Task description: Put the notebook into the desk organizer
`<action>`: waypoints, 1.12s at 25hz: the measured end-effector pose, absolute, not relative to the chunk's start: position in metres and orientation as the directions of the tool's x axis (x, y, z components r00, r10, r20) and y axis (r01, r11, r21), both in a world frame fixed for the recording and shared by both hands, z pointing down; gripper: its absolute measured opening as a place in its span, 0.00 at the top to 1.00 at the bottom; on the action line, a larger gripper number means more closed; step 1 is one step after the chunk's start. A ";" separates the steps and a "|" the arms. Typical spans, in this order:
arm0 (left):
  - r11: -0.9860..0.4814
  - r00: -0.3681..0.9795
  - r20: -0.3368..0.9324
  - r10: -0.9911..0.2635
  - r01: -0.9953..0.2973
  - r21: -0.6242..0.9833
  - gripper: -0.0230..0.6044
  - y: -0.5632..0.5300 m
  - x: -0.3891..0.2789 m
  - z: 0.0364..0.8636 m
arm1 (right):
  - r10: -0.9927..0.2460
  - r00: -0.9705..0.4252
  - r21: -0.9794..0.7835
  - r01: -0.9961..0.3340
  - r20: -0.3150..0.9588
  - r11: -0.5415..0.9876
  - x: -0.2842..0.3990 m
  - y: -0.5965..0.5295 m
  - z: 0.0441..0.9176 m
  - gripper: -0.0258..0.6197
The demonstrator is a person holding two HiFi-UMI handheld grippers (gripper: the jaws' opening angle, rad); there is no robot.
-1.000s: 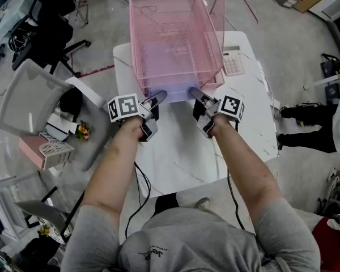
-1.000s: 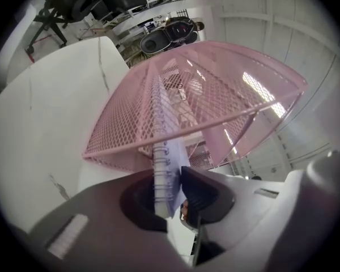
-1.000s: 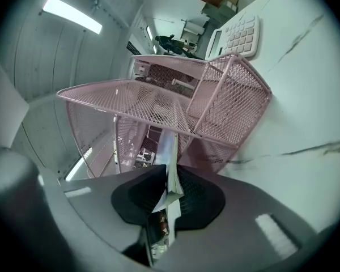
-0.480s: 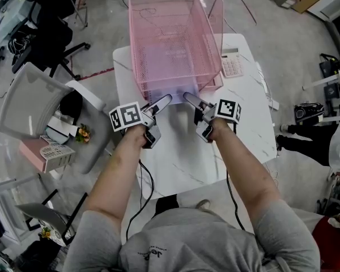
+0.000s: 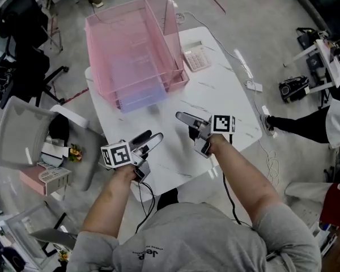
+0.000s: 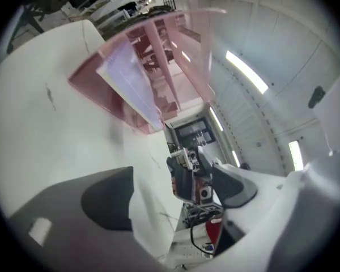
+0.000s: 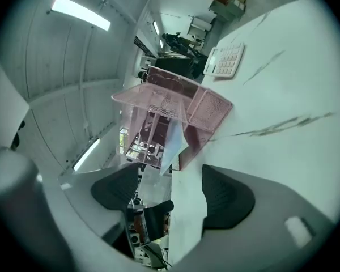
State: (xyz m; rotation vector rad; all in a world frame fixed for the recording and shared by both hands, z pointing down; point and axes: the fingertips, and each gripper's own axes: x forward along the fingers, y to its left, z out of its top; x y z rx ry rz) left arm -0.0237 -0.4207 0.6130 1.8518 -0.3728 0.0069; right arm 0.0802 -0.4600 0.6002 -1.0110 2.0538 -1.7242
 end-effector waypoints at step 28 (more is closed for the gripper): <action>-0.667 0.701 0.112 0.705 0.601 0.440 0.87 0.115 0.355 0.407 | -0.916 0.338 -0.358 -0.845 0.217 -0.397 0.404 0.236 0.406 0.96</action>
